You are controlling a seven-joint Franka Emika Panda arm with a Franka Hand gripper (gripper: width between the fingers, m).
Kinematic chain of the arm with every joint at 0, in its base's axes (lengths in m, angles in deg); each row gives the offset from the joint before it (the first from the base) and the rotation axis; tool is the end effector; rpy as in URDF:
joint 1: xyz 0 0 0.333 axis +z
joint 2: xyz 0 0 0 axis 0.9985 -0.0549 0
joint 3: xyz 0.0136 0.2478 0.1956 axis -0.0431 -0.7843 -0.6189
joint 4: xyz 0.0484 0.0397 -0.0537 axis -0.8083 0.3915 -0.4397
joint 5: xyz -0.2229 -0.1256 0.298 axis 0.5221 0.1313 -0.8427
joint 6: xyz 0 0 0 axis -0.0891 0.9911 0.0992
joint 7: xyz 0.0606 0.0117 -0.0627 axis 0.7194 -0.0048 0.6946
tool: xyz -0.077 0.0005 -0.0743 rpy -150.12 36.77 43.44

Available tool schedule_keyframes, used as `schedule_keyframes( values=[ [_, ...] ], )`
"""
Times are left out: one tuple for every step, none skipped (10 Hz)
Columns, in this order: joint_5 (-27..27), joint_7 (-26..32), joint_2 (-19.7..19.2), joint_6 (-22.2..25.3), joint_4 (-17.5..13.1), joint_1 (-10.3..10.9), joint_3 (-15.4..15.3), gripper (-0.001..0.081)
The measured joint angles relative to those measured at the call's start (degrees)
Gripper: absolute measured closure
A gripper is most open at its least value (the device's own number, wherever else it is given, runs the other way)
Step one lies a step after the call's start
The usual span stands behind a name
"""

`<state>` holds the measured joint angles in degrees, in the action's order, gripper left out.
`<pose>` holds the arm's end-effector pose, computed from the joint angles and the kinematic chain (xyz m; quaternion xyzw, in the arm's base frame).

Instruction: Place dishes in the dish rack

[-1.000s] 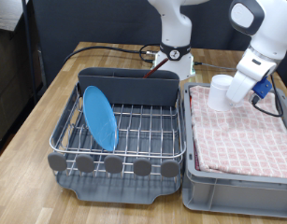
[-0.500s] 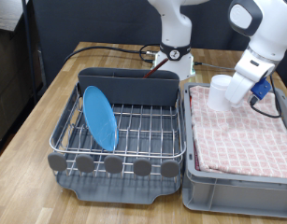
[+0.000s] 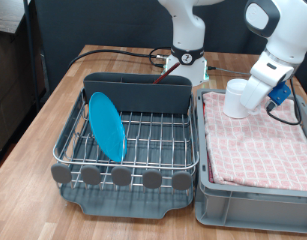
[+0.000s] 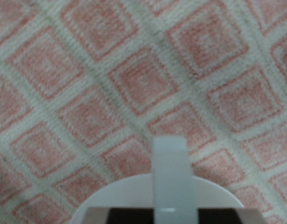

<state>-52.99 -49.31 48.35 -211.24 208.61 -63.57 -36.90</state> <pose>0.4068 0.1958 0.2518 0.9867 0.1045 -0.0650 0.1059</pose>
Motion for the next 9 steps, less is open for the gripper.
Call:
schedule_keyframes(
  values=[
    [-0.2, 0.0, 0.8, 1.2, -0.3, 0.0, 0.0, 0.0734],
    [-0.4, 0.0, 1.7, 2.7, -0.6, 0.0, 0.0, 0.0734],
    [-0.7, 0.0, 2.8, 4.2, -1.0, 0.0, 0.1, 0.0734],
    [-0.8, 0.0, 3.8, 4.9, -1.2, 0.0, 0.3, 0.0734],
    [-0.8, -0.5, 4.9, 4.5, -1.3, 0.0, 0.6, 0.0734],
    [1.3, -3.5, 6.2, 3.3, -1.3, -0.2, 0.9, 0.0734],
    [7.1, -9.2, 7.6, 1.0, -1.0, -0.7, 1.2, 0.0734],
    [12.8, -13.4, 9.3, -3.1, -0.2, -1.7, 1.5, 0.0734],
    [16.1, -15.8, 11.3, -7.0, 1.9, -2.4, 1.8, 0.0734]
  ],
)
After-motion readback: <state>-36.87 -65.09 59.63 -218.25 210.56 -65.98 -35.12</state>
